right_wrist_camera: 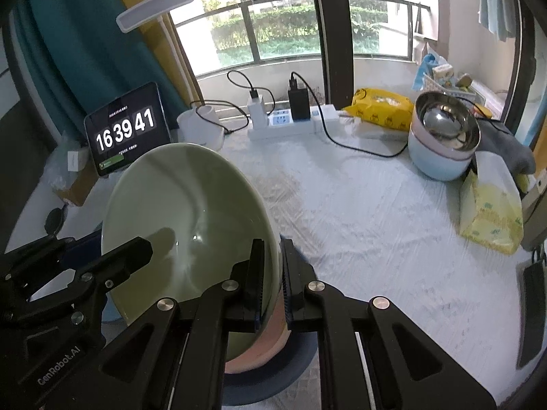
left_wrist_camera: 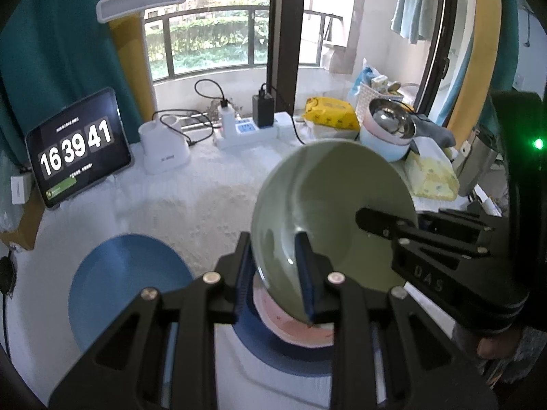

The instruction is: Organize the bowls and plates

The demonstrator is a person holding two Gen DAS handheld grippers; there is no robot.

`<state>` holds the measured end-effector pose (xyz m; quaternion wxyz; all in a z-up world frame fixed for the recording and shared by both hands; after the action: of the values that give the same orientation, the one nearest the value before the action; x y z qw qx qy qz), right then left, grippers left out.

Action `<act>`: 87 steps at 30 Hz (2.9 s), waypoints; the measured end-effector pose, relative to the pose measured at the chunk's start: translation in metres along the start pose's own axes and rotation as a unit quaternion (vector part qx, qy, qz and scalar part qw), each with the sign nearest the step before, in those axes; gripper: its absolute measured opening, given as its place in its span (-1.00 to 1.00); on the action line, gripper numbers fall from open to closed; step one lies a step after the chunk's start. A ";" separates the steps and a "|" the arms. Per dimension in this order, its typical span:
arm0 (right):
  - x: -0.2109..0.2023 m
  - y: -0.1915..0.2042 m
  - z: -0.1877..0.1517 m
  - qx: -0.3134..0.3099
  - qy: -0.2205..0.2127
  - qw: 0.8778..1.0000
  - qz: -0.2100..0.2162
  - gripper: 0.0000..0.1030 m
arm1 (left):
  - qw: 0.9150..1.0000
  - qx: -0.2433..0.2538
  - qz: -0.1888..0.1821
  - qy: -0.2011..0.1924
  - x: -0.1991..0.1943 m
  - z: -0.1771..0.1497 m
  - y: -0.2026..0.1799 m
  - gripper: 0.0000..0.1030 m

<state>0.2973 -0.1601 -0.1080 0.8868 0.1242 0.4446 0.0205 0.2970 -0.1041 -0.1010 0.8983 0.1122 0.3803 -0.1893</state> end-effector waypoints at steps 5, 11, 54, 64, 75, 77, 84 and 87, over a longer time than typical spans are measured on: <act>0.005 -0.002 -0.013 0.003 0.011 1.000 0.000 -0.79 | 1.000 -0.004 -0.003 0.009 0.005 -0.013 -0.002 -0.49; 0.012 -0.004 -0.026 0.005 0.025 1.000 -0.001 -0.79 | 1.000 -0.011 -0.008 0.021 0.012 -0.028 -0.004 -0.49; 0.032 0.001 -0.049 -0.034 0.039 0.998 -0.028 -0.53 | 0.999 -0.025 -0.020 0.041 0.030 -0.056 0.002 -0.48; 0.031 0.015 -0.051 -0.090 0.025 0.994 -0.053 -0.28 | 0.999 -0.031 -0.025 0.035 0.022 -0.057 0.006 -0.48; 0.025 0.015 -0.048 -0.103 0.001 0.993 -0.055 -0.02 | 0.999 -0.022 -0.021 0.027 0.017 -0.054 0.004 -0.48; 0.022 0.015 -0.047 -0.102 -0.002 0.994 -0.049 -0.02 | 0.999 -0.025 -0.022 0.025 0.015 -0.053 0.005 -0.48; 0.005 0.004 -0.039 -0.079 -0.020 0.996 -0.035 -0.02 | 0.999 -0.041 -0.014 0.012 0.001 -0.055 0.020 -0.46; -0.005 -0.008 -0.035 -0.064 -0.031 0.997 -0.034 -0.02 | 0.999 -0.052 -0.011 0.007 -0.004 -0.058 0.029 -0.46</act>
<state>0.2660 -0.1613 -0.1255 0.9066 0.0523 0.4185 0.0152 0.2701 -0.0571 -0.1360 0.8980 0.0625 0.3970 -0.1789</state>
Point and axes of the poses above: each gripper's, at about its wrist camera, not at the fingertips, and x roughly the way its jaws point, y to its left, z to its top, the point moved 10 cm from there along x, roughly the way its jaws point, and after that the axes turned 11 degrees about x, right-handed, at the moved point
